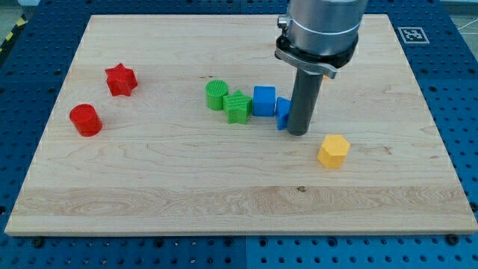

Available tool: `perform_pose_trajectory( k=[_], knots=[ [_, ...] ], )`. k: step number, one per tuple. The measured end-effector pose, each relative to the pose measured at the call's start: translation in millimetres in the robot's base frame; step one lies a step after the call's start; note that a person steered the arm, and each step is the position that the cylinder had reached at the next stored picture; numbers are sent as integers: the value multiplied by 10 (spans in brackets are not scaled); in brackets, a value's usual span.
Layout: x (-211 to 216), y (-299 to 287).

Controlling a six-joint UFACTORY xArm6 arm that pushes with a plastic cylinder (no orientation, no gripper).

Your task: Move the red star to the red circle

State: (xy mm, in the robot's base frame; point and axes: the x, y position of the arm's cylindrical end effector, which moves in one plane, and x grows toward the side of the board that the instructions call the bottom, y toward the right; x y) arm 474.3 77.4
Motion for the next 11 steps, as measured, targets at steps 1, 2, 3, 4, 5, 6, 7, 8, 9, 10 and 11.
perform_pose_trajectory(
  k=[1,2,3,4,5,6,7,8,9,10,11],
  knots=[
    [0,-116],
    [0,-220],
    [6,-317],
    [248,-436],
    [494,-544],
    [593,-722],
    [594,-996],
    [520,-1303],
    [376,-1533],
    [207,-1708],
    [51,-1872]
  ],
)
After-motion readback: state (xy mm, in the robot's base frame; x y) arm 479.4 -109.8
